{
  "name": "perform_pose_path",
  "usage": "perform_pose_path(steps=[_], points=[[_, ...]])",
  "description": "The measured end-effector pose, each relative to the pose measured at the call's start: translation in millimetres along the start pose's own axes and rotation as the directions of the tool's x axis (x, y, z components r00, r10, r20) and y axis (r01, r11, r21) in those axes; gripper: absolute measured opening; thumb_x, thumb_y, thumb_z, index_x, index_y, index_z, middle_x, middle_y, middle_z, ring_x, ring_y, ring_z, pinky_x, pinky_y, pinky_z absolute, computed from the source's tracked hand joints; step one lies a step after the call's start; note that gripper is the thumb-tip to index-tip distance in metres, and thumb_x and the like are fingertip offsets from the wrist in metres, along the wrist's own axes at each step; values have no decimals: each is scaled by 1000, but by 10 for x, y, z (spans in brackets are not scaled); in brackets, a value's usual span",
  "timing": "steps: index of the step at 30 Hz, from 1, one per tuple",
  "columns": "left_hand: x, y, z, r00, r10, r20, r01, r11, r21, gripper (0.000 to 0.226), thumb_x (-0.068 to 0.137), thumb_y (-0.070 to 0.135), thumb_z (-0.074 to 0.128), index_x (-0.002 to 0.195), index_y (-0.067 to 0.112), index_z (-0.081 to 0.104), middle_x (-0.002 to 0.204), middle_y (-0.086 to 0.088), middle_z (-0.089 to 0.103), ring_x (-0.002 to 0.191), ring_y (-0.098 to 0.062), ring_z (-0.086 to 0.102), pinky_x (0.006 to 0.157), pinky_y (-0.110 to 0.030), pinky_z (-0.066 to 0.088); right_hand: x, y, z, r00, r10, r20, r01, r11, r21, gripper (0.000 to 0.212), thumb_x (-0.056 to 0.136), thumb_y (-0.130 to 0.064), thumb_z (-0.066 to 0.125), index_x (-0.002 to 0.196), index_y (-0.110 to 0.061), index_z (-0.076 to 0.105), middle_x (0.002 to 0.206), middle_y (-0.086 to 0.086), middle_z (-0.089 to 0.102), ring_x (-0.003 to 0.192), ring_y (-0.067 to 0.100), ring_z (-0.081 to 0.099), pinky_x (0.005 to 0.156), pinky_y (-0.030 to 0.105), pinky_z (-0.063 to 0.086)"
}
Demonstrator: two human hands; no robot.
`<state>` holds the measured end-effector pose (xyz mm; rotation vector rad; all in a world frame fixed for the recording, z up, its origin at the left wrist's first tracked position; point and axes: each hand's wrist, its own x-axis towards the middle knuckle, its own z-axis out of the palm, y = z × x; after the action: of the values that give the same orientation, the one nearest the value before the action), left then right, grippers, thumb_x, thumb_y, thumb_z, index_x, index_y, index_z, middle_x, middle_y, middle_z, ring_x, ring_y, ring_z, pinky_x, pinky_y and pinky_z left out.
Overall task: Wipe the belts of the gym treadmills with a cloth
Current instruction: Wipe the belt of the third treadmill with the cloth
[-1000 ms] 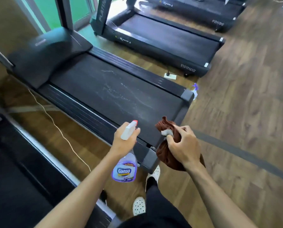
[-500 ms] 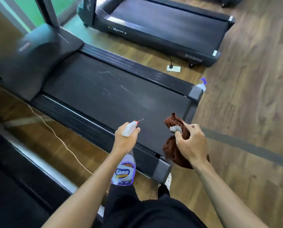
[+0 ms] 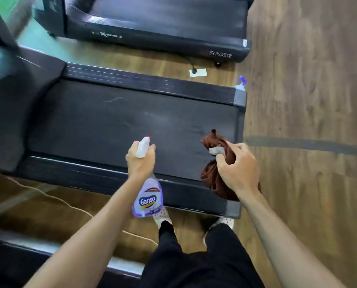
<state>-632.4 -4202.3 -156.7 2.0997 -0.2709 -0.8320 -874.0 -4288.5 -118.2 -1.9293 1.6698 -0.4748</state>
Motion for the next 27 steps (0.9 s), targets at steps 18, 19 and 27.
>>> perform_pose_path(steps=[18,19,27], points=[[708,-446,-1294,995,83,-58,-82,997,16,10,86,26,69,87,16,65,85,-9,67,73,-18,60,71,-50,62,-221,-970,1302,993,-83,81,70,986,152,37,93,-42,66,126,-29,71,113,-10,60,107,18,60,81,31,38],[860,-511,-1390,995,72,-76,-72,997,-6,5,89,20,68,85,19,66,85,-8,67,74,-18,60,62,-44,61,-249,-1021,1466,992,-84,94,68,985,158,36,93,-43,65,126,-29,71,112,-11,59,105,16,59,80,30,38],[2869,-1453,-2440,970,-33,-241,4,993,-121,22,76,39,48,91,31,62,87,3,61,81,-22,58,70,-36,56,-388,-1799,3657,998,-34,62,24,989,147,38,92,-46,61,127,-34,70,112,-13,59,105,14,60,78,30,42]])
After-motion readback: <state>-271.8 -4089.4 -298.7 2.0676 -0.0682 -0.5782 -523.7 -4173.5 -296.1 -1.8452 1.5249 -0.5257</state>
